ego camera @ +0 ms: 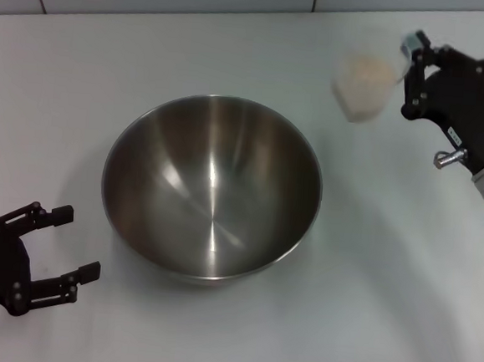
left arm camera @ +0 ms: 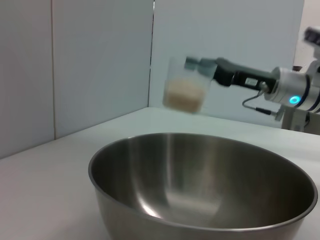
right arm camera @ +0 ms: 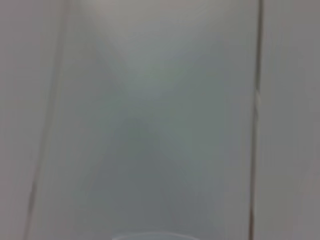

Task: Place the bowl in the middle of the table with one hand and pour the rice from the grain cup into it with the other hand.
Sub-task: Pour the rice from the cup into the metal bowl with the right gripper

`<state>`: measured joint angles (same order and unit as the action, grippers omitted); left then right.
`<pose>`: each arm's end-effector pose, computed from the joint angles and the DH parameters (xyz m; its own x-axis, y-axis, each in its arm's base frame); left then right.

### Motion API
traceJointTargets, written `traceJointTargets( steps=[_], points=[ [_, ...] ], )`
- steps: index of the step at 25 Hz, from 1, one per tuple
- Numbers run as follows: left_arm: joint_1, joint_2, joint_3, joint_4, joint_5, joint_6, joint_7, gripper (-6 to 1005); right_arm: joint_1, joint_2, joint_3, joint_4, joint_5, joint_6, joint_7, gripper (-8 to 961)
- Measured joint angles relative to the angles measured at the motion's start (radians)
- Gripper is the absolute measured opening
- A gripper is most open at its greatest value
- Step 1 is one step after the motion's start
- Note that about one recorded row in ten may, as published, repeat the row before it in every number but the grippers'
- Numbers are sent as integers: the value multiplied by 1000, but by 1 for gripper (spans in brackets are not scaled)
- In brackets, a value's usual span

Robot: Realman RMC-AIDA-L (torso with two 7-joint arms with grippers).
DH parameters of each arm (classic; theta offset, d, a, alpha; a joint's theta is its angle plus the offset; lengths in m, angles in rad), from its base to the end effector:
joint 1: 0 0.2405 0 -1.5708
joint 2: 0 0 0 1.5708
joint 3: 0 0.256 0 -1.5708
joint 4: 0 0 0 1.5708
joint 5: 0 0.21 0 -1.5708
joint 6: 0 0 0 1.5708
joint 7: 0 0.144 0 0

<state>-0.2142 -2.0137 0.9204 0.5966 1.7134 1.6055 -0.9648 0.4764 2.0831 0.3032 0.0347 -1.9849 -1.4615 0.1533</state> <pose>-0.3284 0.2397 0.0045 0.8356 0.1681 0.5230 0.3499 -0.8968 -0.2709 0.2950 0.3149 -0.0149 0.7350 0.2512 -0.6298 -0.5249 -0.3773 -0.7630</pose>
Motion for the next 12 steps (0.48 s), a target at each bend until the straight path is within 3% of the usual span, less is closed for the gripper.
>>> traceJointTargets(
  steps=[3, 5, 6, 7, 9, 10, 11, 12],
  points=[
    [0, -2, 0, 0, 0, 1, -2, 865, 3, 0, -2, 36, -29, -64, -123, 26],
    [0, -2, 0, 0, 0, 1, -2, 865, 8, 0, -3, 71, -79, -76, -263, 28],
    [-1, -3, 0, 0, 0, 2, -2, 865, 11, 0, -2, 117, -142, -69, -454, 29],
    [-1, -3, 0, 0, 0, 2, -2, 865, 11, 0, -2, 117, -142, -69, -454, 30],
    [-1, -3, 0, 0, 0, 2, -3, 865, 13, 3, -3, 207, -187, -3, -753, 33],
    [-1, -3, 0, 0, 0, 2, -3, 865, 13, 3, -3, 207, -187, -3, -753, 34],
    [-2, -3, 0, 0, 0, 2, -2, 865, 14, 4, -3, 261, -194, 52, -948, 35],
    [-4, -4, 0, 0, 0, 2, -2, 865, 14, 4, -3, 261, -194, 52, -948, 36]
  ],
)
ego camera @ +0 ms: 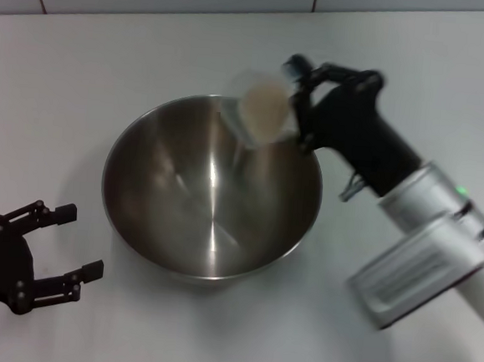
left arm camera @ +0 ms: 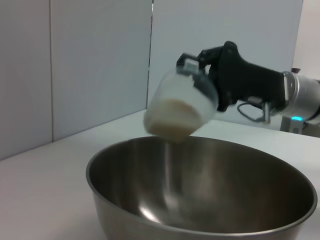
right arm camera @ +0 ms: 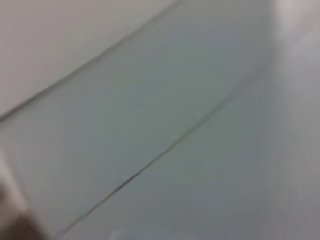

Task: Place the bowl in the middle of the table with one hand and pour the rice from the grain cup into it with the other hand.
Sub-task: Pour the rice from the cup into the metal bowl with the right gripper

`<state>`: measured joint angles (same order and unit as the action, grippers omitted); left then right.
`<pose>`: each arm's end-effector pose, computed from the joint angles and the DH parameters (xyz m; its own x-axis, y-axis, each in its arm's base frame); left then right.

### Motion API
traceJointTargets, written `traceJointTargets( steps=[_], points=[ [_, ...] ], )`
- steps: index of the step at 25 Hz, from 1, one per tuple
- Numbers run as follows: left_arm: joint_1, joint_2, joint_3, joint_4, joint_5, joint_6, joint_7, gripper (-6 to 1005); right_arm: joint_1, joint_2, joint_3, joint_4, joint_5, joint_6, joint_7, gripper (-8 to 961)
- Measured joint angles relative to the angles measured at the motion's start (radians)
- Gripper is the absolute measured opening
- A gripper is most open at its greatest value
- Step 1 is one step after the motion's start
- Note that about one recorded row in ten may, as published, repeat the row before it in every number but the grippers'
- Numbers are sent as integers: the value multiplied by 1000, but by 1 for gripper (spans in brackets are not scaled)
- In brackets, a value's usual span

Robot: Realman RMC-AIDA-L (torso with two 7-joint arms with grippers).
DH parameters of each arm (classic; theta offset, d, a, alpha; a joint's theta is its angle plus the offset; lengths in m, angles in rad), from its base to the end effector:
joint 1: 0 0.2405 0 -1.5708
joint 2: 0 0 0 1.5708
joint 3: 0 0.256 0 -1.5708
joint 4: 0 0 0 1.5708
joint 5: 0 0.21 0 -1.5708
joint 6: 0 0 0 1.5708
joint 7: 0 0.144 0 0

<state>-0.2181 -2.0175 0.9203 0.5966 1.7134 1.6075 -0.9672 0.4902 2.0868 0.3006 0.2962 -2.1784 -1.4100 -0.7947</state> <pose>-0.3263 0.2406 0.0031 0.8330 0.1669 0.5275 0.3487 -0.8986 -0.2663 0.2310 0.2985 -0.0751 0.7850 0.6194 0.0101 0.1763 -0.2078 -0.9622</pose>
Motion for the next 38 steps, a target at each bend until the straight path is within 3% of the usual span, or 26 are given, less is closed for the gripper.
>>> traceJointTargets(
  steps=[4, 9, 24, 33, 38],
  points=[
    [-3, -1, 0, 0, 0, -6, 0, 865, -6, 2, 0, 70, -16, 47, -419, 40],
    [-2, -1, 0, 0, 0, -7, 0, 865, -12, 3, 0, 78, -103, 36, -715, 46],
    [-6, -1, 0, 0, 13, -6, -1, 865, -16, 6, -1, 93, -285, 109, -1402, 62],
    [-7, -3, 0, 0, 15, 0, -2, 865, -16, 6, 11, 89, -351, 159, -1496, 72],
    [-7, -3, 0, 0, 15, 0, -2, 865, -53, 6, 31, 231, -178, 164, -1266, 78]
  ],
)
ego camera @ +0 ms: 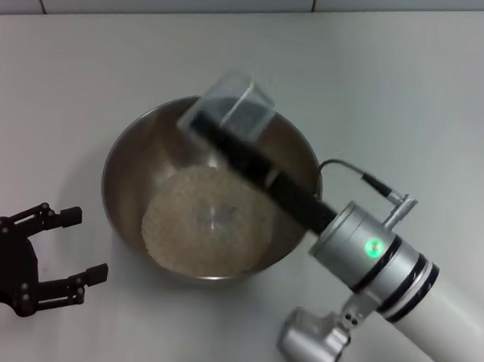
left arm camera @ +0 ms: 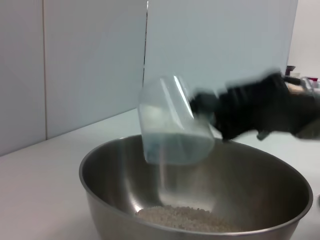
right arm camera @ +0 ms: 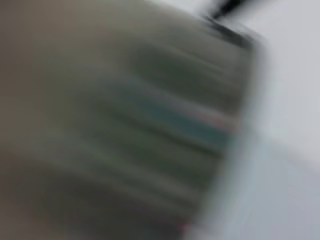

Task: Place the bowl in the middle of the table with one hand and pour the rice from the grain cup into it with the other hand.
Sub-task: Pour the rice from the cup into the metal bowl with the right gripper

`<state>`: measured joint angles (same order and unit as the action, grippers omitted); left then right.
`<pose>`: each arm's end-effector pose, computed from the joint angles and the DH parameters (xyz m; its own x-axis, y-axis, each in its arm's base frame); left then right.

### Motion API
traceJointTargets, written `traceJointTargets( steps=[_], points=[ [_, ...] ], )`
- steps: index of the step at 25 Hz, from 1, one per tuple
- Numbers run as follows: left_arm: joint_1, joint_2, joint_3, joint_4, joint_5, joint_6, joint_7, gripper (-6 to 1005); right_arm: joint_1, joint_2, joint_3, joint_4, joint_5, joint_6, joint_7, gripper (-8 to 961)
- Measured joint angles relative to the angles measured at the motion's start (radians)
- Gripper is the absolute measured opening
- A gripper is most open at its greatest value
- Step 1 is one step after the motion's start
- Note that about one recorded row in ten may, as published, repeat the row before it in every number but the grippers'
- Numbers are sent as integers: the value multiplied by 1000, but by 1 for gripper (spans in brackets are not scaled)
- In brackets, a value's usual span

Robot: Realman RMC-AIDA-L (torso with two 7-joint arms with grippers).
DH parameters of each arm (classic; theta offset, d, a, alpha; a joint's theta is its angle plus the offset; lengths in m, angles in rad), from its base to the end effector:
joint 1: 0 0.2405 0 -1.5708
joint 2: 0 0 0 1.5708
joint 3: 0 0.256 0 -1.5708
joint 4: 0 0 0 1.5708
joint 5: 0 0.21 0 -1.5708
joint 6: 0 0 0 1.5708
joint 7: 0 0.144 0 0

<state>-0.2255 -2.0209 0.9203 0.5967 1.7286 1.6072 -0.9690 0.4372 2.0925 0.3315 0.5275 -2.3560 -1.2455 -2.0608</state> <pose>-0.3249 0.2415 0.0006 0.8371 0.1682 0.5205 0.3412 -0.9043 -0.2565 0.1924 0.2669 -0.1199 0.0964 0.5658 0.8189 0.7661 0.4831 -0.4239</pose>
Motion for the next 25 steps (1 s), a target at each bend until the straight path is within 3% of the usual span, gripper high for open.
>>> traceJointTargets(
  steps=[1, 6, 10, 11, 12, 14, 16, 17, 21, 25],
  points=[
    [0, -1, 0, 0, 0, 0, 0, 865, -12, 0, 4, 53, 78, 1, 129, 79],
    [1, -1, 0, 0, 0, 0, 0, 865, -35, -3, 8, 131, 195, 0, 389, 84],
    [1, -5, 0, -1, 0, -5, 1, 865, -63, -5, 22, 173, 224, -17, 725, 89],
    [-1, -6, 0, -1, 2, -6, 2, 865, -81, -7, 46, 185, 224, -31, 926, 90],
    [-2, -7, -1, -1, 5, -6, 3, 865, -81, -7, 46, 185, 224, -31, 926, 91],
    [-3, -8, -2, -1, 7, -7, 3, 865, -99, -10, 78, 189, 223, -47, 1148, 93],
    [-4, -8, -4, -1, 7, -7, 4, 865, -115, -13, 136, 161, 218, -62, 1416, 95],
    [-4, -8, -4, -1, 7, -7, 4, 865, -115, -13, 136, 161, 218, -62, 1416, 96],
    [-5, -11, -6, -2, 8, -7, 7, 865, -114, -13, 244, 38, 218, -64, 1716, 101],
    [-5, -12, -5, -2, 8, -7, 8, 865, -99, -9, 286, -53, 221, -58, 1809, 105]
  ],
)
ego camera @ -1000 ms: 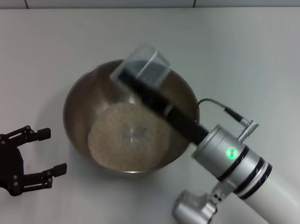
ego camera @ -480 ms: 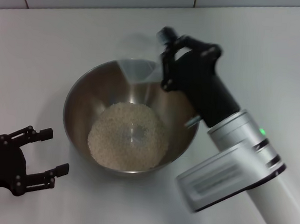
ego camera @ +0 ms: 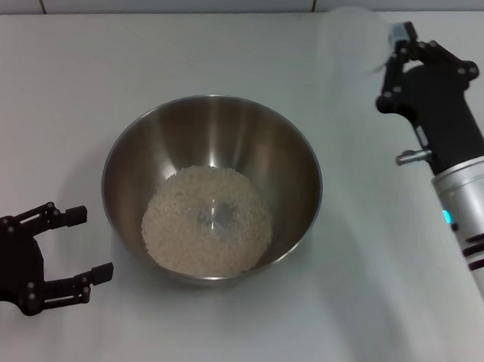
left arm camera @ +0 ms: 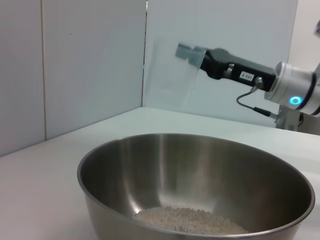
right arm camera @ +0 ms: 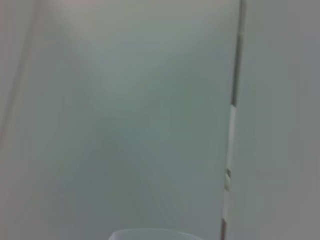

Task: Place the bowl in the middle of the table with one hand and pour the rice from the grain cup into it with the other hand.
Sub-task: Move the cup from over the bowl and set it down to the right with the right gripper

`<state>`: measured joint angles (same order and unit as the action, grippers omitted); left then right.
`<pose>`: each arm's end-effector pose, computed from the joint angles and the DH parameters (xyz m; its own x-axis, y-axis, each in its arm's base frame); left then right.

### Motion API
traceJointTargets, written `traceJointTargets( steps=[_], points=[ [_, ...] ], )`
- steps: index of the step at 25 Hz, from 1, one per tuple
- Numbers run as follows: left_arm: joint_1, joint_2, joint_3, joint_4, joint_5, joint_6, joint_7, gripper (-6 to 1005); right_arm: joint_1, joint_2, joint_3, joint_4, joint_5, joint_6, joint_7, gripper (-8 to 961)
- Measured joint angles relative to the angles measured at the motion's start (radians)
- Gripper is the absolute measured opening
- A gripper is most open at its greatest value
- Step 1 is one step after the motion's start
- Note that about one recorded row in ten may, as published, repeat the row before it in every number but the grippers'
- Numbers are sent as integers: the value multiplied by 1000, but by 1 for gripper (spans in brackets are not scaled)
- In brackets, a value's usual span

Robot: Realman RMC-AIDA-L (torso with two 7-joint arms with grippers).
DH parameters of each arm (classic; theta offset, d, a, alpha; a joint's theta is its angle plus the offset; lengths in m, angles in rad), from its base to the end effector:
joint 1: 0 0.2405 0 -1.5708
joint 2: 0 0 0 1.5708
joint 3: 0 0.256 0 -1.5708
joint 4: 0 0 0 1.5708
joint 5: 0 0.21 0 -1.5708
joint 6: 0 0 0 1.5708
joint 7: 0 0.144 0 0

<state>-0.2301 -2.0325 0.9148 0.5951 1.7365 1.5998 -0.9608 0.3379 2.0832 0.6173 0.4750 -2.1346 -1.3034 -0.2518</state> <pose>-0.3228 0.2425 -0.0038 0.8377 0.1636 0.5210 0.3377 -0.9050 -0.2588 0.2616 0.3035 -0.0448 0.7465 0.2630 -0.6111 -0.5764 -0.2031 -0.7915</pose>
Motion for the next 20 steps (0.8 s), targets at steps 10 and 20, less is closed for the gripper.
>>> traceJointTargets(
  steps=[10, 20],
  points=[
    [-1, -3, 5, 0, 0, 0, 1, 865, 87, 5, 12, -165, 2, 192, 165, 116],
    [-14, -6, 5, 0, 9, -8, -2, 865, 151, 3, -52, -185, -9, 353, 170, 127]
  ],
)
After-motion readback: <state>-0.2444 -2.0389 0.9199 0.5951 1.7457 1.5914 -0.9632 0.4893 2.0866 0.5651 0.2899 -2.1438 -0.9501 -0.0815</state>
